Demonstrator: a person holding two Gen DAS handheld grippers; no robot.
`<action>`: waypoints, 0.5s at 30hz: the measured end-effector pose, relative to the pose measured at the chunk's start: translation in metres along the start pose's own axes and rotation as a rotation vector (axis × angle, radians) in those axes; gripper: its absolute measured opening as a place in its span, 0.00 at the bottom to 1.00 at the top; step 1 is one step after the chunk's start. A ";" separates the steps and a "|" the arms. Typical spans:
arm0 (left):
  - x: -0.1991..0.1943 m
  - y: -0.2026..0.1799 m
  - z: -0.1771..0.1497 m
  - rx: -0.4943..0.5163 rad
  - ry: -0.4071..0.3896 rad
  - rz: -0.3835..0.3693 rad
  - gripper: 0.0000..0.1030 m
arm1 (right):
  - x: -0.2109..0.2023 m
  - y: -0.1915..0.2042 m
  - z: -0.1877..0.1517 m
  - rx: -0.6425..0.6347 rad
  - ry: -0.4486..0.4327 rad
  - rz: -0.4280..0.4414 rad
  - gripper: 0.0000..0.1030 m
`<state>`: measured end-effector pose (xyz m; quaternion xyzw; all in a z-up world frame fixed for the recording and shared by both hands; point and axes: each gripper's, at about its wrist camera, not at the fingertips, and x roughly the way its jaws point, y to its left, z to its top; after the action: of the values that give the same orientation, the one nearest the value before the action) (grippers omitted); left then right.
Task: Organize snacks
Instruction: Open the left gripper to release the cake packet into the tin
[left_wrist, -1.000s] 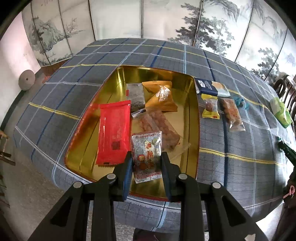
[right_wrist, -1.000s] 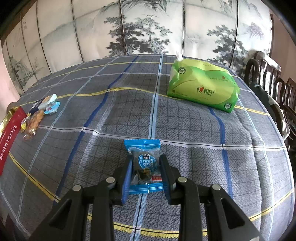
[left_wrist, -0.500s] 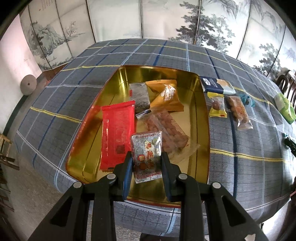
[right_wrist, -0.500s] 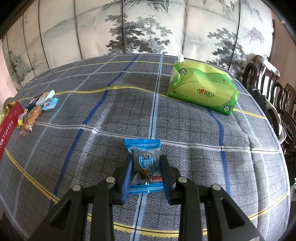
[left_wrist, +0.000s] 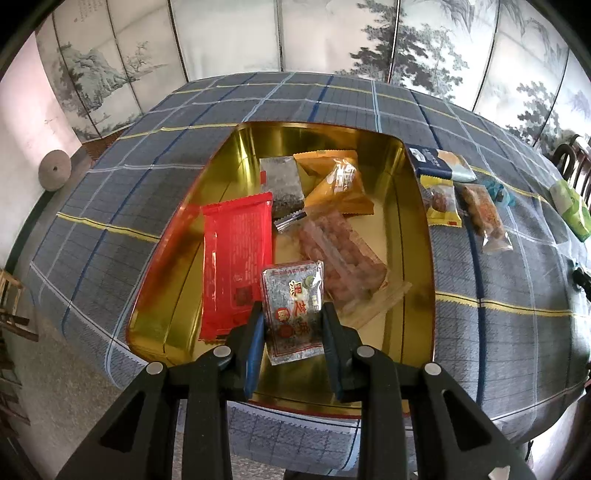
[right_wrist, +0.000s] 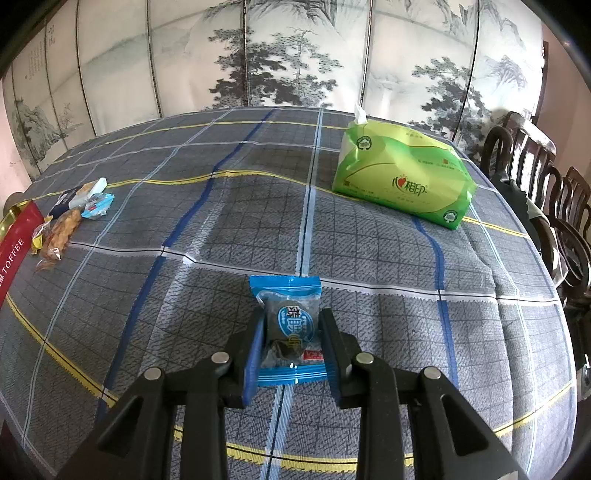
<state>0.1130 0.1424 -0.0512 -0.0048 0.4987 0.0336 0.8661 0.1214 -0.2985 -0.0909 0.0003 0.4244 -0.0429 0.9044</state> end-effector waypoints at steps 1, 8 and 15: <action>0.000 0.000 0.000 0.000 -0.001 0.000 0.26 | 0.000 0.000 0.000 0.000 0.000 0.000 0.28; -0.005 -0.002 0.002 0.026 -0.044 0.038 0.28 | 0.000 -0.001 0.000 0.000 0.000 -0.001 0.29; -0.014 -0.001 0.002 0.033 -0.065 0.066 0.40 | -0.002 -0.004 -0.001 0.034 0.001 -0.004 0.28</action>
<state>0.1076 0.1410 -0.0383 0.0269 0.4707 0.0540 0.8802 0.1189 -0.3028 -0.0899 0.0148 0.4241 -0.0520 0.9040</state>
